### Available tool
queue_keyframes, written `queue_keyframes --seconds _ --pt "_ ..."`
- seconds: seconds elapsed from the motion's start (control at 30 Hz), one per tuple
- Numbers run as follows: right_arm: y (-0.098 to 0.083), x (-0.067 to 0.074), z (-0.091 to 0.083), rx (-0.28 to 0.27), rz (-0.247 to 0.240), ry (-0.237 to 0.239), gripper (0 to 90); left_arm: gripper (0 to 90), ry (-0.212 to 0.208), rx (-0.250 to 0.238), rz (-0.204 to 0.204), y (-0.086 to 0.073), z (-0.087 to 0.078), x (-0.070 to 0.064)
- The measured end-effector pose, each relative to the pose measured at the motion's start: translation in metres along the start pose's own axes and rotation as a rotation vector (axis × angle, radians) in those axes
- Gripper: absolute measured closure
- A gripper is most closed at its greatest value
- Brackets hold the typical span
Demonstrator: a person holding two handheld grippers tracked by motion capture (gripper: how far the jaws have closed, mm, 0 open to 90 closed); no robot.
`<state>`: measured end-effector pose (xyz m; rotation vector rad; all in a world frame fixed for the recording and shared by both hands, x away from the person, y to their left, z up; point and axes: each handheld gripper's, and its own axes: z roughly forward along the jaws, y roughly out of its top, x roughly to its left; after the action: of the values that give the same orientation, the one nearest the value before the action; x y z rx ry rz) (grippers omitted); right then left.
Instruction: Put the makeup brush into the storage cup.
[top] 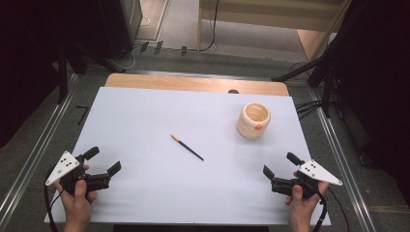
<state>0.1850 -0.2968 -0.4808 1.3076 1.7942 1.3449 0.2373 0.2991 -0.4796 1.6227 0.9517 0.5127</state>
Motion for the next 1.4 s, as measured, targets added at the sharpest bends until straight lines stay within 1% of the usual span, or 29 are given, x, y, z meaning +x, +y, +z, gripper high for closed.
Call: queue_keyframes --seconds 0.1,0.13,0.23,0.5,0.57,0.6,0.67,0.8,1.03,1.17,1.37,1.4 --pt "0.004 0.002 0.003 0.023 -0.004 -0.002 0.2 0.5 -0.001 -0.001 0.002 0.0 0.001 -0.001" --pt "0.006 0.003 0.005 0.035 -0.008 0.001 0.3 0.5 0.0 0.005 0.016 0.0 0.001 -0.001" --pt "0.009 0.005 0.009 0.059 -0.013 0.005 0.3 0.5 0.0 0.001 0.011 0.0 0.0 0.0" --pt "0.018 0.008 0.019 0.07 -0.025 0.029 0.2 0.5 0.004 0.001 0.015 0.001 -0.001 0.001" --pt "0.02 0.009 0.022 0.075 -0.027 0.039 0.1 0.5 0.01 0.0 0.008 0.0 -0.001 0.002" --pt "0.022 0.01 0.025 0.077 -0.032 0.05 0.1 0.5 0.01 0.0 0.006 0.0 -0.001 0.003" --pt "0.025 0.013 0.029 0.092 -0.036 0.051 0.0 0.5 0.012 -0.006 0.002 0.001 -0.002 0.005" --pt "0.032 0.019 0.038 0.107 -0.057 0.067 0.0 0.5 0.012 -0.005 0.005 0.001 -0.003 0.004" --pt "0.041 0.027 0.049 0.123 -0.066 0.078 0.0 0.5 0.014 -0.01 0.004 0.001 -0.004 0.005" --pt "0.047 0.033 0.058 0.148 -0.076 0.093 0.0 0.5 0.016 -0.014 -0.001 0.001 -0.005 0.006" --pt "0.052 0.038 0.068 0.171 -0.087 0.109 0.0 0.5 0.015 -0.01 0.007 0.001 -0.005 0.006" --pt "0.055 0.042 0.072 0.182 -0.094 0.116 0.0 0.5 0.014 -0.01 0.007 0.001 -0.004 0.005"
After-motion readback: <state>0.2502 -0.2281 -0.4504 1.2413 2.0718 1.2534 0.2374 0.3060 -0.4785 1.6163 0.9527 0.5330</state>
